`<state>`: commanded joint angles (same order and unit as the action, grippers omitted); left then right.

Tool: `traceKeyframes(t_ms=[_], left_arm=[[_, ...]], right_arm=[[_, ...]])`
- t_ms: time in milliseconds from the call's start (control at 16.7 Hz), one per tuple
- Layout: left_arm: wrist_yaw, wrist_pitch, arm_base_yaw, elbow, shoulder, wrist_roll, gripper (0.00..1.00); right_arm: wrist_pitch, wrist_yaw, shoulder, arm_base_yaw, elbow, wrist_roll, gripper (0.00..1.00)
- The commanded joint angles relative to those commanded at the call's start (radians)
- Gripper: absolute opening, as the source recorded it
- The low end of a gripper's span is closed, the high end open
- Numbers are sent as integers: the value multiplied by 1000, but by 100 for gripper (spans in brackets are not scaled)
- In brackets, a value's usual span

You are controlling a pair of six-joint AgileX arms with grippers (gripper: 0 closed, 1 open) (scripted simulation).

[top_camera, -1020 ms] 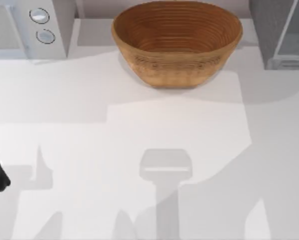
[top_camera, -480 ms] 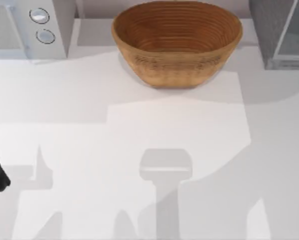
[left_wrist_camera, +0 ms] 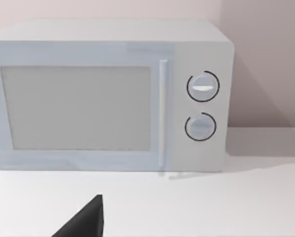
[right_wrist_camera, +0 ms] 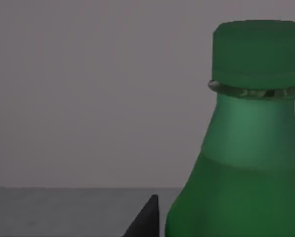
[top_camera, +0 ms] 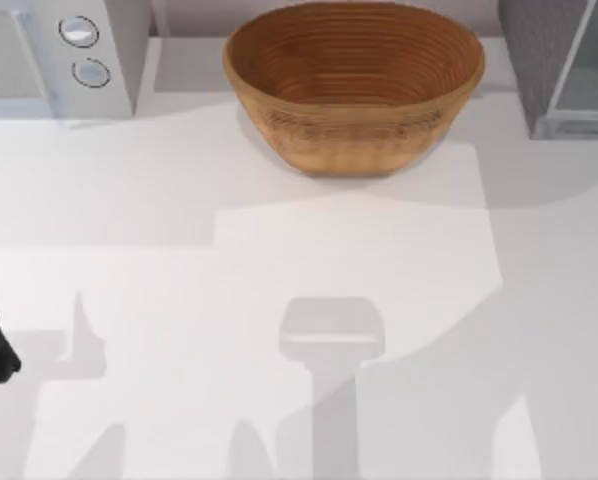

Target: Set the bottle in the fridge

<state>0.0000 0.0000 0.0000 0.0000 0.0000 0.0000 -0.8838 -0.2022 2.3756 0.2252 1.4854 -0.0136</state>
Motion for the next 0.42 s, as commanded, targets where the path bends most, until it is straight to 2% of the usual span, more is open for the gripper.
traceKeyframes(t_ms=[60,120,420], left_arm=[[0,0,0,0,0,0,100],[0,0,0,0,0,0,100],[0,0,0,0,0,0,100]], right_arm=[[0,0,0,0,0,0,98],[0,0,0,0,0,0,100],[0,0,0,0,0,0,100]])
